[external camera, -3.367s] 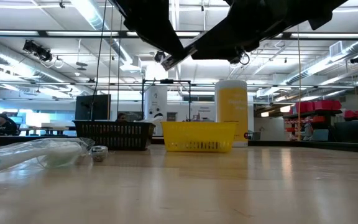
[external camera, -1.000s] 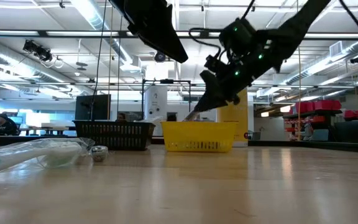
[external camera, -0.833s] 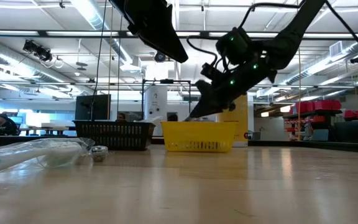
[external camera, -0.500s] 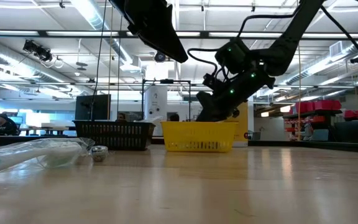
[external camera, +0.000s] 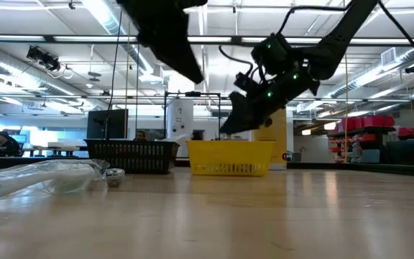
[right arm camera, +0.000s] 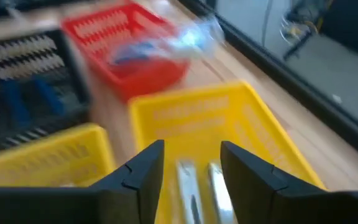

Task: Pick & Place Travel size toiletries
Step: Put the green toothbrush into the red bin

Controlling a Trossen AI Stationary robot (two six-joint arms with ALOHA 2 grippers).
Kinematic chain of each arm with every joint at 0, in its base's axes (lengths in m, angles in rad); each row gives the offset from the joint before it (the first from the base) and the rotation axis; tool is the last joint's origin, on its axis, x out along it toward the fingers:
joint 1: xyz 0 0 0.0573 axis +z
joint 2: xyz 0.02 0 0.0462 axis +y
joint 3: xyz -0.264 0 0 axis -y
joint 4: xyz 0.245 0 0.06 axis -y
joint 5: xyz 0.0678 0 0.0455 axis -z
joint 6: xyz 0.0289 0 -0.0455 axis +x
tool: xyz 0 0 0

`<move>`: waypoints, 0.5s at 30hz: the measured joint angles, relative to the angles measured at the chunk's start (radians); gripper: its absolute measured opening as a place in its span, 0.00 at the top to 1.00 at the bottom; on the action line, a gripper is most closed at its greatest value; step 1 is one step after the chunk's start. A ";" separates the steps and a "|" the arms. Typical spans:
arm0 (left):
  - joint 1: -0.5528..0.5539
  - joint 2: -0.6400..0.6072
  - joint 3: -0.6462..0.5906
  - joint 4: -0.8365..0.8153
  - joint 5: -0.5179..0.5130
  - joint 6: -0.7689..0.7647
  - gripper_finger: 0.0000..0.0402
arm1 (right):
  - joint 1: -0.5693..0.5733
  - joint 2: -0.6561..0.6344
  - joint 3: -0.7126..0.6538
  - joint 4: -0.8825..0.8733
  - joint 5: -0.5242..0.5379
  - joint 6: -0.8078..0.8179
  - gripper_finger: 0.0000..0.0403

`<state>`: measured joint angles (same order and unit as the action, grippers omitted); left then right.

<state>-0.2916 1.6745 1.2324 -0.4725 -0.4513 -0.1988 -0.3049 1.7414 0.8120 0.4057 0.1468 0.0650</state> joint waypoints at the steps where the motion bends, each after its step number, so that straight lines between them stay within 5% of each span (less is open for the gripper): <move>1: -0.001 0.000 0.000 -0.023 0.036 0.008 0.60 | 0.008 -0.015 0.000 0.000 -0.002 -0.008 0.58; 7: -0.021 0.000 0.000 -0.134 0.190 -0.110 0.60 | 0.090 -0.117 0.000 -0.037 -0.002 0.002 0.56; 15: -0.082 0.000 -0.027 -0.139 0.237 -0.624 0.60 | 0.211 -0.155 0.000 -0.067 -0.001 0.006 0.59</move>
<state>-0.3739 1.6745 1.2052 -0.6118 -0.2138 -0.8230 -0.0939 1.5864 0.8124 0.3391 0.1455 0.0708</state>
